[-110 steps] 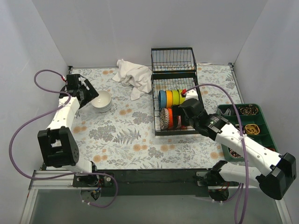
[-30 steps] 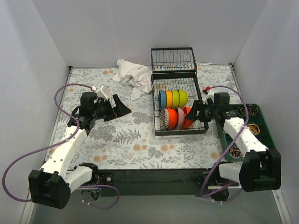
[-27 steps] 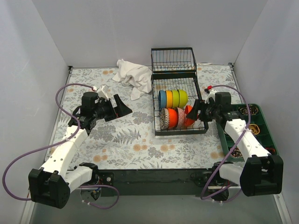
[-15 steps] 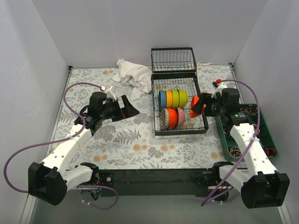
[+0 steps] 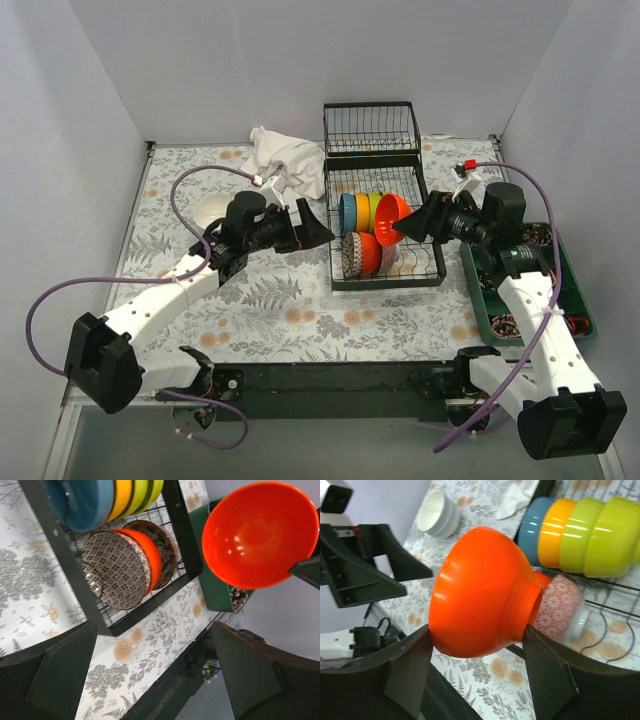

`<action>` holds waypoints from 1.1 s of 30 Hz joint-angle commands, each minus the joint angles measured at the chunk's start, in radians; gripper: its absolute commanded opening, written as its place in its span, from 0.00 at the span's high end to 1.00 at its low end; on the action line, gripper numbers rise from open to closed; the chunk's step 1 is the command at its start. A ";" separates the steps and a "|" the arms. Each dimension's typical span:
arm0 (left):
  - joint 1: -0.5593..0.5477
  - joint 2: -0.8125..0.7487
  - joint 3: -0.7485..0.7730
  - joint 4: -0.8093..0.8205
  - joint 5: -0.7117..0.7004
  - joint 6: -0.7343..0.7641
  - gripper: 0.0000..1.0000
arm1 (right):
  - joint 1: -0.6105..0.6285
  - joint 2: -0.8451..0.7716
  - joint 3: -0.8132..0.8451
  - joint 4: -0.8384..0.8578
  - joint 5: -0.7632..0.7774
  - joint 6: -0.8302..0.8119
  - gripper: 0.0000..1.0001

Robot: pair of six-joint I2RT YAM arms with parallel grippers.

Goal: Unload the bowls from the dish rack

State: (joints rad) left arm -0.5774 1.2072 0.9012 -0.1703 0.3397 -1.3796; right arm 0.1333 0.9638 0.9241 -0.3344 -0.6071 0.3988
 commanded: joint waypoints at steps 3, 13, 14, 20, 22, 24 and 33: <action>-0.096 0.072 0.094 0.113 -0.100 -0.056 0.02 | 0.031 -0.050 -0.042 0.253 -0.172 0.159 0.76; -0.194 0.175 0.153 0.164 -0.182 -0.116 0.29 | 0.134 -0.054 -0.113 0.406 -0.171 0.262 0.75; -0.199 0.181 0.150 0.166 -0.183 -0.127 0.37 | 0.138 -0.054 -0.116 0.414 -0.169 0.265 0.75; -0.203 0.181 0.125 0.166 -0.206 -0.160 0.77 | 0.164 -0.051 -0.146 0.456 -0.160 0.291 0.75; -0.203 0.163 0.117 0.166 -0.223 -0.161 0.93 | 0.166 -0.050 -0.154 0.456 -0.152 0.288 0.73; -0.203 0.152 0.108 0.163 -0.252 -0.156 1.00 | 0.167 -0.048 -0.160 0.456 -0.143 0.285 0.66; -0.165 0.075 0.087 0.023 -0.387 -0.082 1.00 | 0.167 -0.045 -0.156 0.358 -0.059 0.196 0.15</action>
State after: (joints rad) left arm -0.7792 1.3449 1.0069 -0.0391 0.0982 -1.5127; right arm 0.2958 0.9314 0.7532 0.0284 -0.7040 0.6613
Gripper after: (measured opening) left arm 0.061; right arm 0.778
